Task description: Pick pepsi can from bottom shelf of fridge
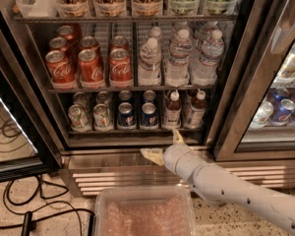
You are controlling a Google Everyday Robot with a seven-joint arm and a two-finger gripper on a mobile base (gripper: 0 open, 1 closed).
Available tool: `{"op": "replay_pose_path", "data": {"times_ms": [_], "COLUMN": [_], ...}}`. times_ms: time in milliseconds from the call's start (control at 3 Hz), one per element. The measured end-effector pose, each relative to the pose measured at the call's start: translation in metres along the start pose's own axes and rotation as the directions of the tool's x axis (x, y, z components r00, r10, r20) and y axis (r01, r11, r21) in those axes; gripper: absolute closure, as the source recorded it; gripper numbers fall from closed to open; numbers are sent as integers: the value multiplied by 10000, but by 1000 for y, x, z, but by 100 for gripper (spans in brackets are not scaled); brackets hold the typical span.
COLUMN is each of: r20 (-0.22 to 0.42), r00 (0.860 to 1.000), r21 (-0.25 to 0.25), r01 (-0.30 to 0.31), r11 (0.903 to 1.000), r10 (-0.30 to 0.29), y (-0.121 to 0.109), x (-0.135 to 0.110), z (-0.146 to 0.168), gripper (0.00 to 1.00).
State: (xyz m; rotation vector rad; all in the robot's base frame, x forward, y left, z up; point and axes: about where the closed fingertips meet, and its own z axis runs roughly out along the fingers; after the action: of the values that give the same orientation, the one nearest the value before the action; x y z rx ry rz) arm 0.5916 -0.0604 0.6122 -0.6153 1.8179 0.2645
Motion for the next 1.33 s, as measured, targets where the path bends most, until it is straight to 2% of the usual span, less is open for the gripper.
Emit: {"op": "replay_pose_path", "data": {"times_ms": [333,667,1000,1333], "r20": [480,865,1107,1374], "r00": [9984,9951,9929,9900], "r21": [214,519,992,1469], "r01": [278,428,322,108], "r11": [9994,9977,9945,9891], "r10": [-288,-472,-432,-312], "y": [-1,1,2,4], "x": [-2,-3,-3,-6], "z": [12,24,34,47], "gripper": [27,27,22,38]}}
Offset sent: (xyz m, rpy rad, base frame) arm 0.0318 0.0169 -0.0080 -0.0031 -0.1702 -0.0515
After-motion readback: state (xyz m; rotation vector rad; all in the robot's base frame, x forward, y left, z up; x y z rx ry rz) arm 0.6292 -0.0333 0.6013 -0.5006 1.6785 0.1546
